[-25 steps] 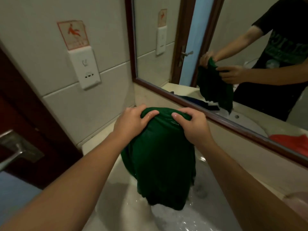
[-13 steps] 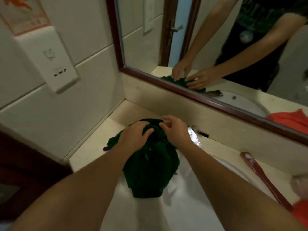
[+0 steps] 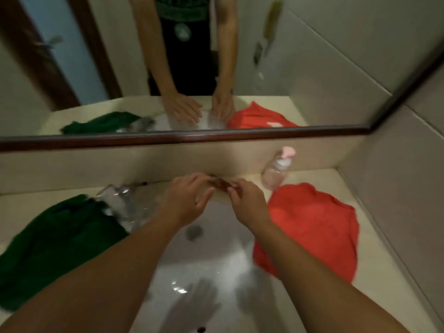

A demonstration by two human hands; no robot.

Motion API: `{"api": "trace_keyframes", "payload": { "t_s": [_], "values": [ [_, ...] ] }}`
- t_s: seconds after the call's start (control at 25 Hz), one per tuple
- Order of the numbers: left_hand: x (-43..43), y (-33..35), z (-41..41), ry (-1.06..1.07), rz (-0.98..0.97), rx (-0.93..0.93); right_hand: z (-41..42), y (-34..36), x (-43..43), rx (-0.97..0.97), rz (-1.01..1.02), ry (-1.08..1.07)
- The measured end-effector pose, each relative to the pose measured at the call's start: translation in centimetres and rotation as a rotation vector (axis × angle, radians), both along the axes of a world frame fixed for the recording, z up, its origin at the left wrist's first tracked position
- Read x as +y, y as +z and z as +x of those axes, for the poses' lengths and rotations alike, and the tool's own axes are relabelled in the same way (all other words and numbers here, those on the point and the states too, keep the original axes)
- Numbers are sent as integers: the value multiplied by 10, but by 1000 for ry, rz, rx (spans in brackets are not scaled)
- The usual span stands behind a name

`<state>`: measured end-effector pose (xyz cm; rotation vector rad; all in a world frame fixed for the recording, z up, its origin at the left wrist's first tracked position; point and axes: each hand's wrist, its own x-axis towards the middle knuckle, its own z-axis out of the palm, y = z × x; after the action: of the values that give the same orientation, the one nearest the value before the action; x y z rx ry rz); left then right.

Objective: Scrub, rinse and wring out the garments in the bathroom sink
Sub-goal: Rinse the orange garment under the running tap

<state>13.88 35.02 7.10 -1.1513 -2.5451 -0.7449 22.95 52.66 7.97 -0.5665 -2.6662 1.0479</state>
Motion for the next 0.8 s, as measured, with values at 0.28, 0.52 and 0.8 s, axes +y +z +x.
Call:
{"api": "trace_keyframes", "payload": {
  "t_s": [0.28,0.52,0.8],
  "values": [
    [193,-54,85,-258,-114,-111,117,-69,199,-160,131,-333],
    [334,-100,88,-308,-324,-356,143,-96,310,-393,190,-348],
    [401,-133,85,-125,-469,-302,125,-119,341,-528,227,-349]
  ]
}}
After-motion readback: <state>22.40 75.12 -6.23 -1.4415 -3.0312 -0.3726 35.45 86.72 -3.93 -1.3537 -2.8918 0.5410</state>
